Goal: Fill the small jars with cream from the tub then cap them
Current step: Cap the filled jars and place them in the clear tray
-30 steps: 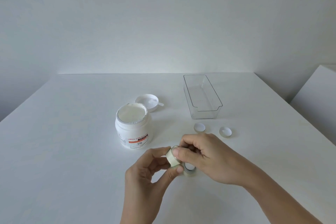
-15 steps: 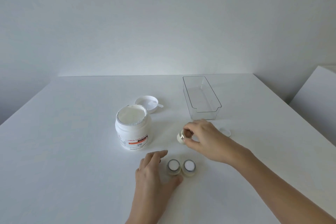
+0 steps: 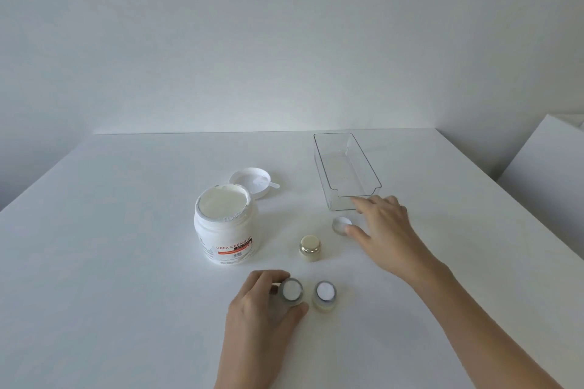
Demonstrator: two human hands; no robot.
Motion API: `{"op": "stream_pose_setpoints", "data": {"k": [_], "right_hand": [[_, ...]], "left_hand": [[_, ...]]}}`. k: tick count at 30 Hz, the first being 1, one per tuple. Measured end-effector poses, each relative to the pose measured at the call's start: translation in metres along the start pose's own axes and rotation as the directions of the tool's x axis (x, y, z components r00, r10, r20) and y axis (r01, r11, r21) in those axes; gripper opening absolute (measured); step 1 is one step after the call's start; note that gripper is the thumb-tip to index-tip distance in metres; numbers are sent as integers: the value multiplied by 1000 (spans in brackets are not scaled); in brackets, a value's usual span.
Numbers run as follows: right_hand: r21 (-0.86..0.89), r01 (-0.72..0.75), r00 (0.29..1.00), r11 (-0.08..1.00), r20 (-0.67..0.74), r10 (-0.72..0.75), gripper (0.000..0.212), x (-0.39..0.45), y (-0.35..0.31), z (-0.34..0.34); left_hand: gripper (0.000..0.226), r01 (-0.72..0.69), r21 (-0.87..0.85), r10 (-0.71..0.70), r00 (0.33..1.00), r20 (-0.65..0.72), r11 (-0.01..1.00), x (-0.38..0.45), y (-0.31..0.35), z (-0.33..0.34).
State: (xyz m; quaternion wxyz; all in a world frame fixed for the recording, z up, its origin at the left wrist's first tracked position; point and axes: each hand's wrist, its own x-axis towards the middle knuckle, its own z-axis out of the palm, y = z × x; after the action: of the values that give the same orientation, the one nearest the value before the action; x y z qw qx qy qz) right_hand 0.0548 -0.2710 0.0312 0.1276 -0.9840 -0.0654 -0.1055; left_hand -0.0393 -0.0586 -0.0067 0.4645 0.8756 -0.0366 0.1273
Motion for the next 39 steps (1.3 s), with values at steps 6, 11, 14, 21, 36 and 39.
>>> {"op": "stream_pose_setpoints", "data": {"k": [6,11,14,21,36,39], "right_hand": [[-74,-60,989,995,131,70,43,5,8,19],[41,-47,991,998,130,41,26,10,6,16],[111,-19,994,994,107,7,19,1,3,8],[413,227,946,882,122,-301,23,-40,-25,-29],[531,264,883,805,203,-424,33,-45,-43,-62],[585,245,863,773,232,-449,34,-44,-46,-64]], "left_hand": [[41,100,-226,-97,995,24,969,-1,8,-7],[36,251,-479,-201,967,154,841,-2,9,-9],[45,281,-602,-197,959,202,748,0,13,-11],[56,245,-657,-162,969,186,713,3,11,-9],[25,187,-757,-53,979,197,626,2,18,-14],[23,183,-752,-47,979,199,633,2,20,-14]]}}
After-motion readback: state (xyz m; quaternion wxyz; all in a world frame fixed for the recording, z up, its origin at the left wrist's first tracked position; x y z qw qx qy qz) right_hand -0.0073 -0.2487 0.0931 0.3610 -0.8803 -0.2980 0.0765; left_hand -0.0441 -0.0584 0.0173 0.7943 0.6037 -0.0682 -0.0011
